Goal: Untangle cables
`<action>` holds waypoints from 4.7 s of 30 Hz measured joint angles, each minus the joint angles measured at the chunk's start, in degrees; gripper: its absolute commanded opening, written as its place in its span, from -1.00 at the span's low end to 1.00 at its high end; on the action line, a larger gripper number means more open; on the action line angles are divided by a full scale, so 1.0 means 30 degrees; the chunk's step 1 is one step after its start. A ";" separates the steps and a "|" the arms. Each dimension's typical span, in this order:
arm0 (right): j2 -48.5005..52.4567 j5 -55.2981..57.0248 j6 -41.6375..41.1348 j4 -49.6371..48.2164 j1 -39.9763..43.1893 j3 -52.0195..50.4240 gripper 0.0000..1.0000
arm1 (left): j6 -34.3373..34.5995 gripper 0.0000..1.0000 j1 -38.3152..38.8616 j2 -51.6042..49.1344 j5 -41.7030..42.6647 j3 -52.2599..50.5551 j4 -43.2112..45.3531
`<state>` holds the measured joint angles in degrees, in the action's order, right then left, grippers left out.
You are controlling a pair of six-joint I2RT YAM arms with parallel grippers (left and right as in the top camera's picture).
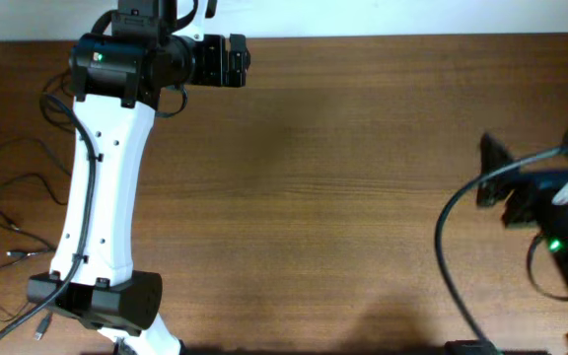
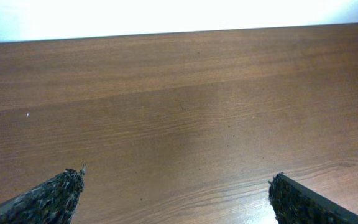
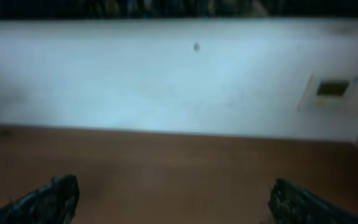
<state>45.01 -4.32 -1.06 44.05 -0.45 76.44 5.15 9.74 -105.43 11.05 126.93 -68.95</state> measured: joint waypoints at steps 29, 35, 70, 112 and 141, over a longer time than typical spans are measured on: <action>-0.2390 -0.5610 0.5865 -0.4269 0.0036 -1.0149 0.98 | 0.0000 0.98 0.0000 0.0000 0.0007 0.0000 0.0000; -0.8276 -0.5603 0.6135 -0.5923 0.0758 -1.3551 0.98 | 0.0000 0.99 0.0000 0.0000 0.0000 0.0000 -0.0044; -1.4739 -0.5435 0.6339 -1.3733 0.0801 -2.5201 0.98 | 0.0000 0.98 0.0000 -0.0007 -0.0044 -0.0015 -0.0007; -1.4761 -0.5384 0.6339 -1.3784 0.0801 -2.5223 0.98 | -0.3876 0.99 -0.3002 2.8691 -0.2951 -3.7543 2.1813; -1.4775 -0.5384 0.6339 -1.3784 0.0801 -2.5223 0.98 | -0.4801 0.98 -0.4306 3.4862 -0.3497 -4.1980 2.1391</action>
<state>0.69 -20.47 17.96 2.70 1.96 0.78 -9.26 -3.18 -0.84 0.56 0.99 -4.78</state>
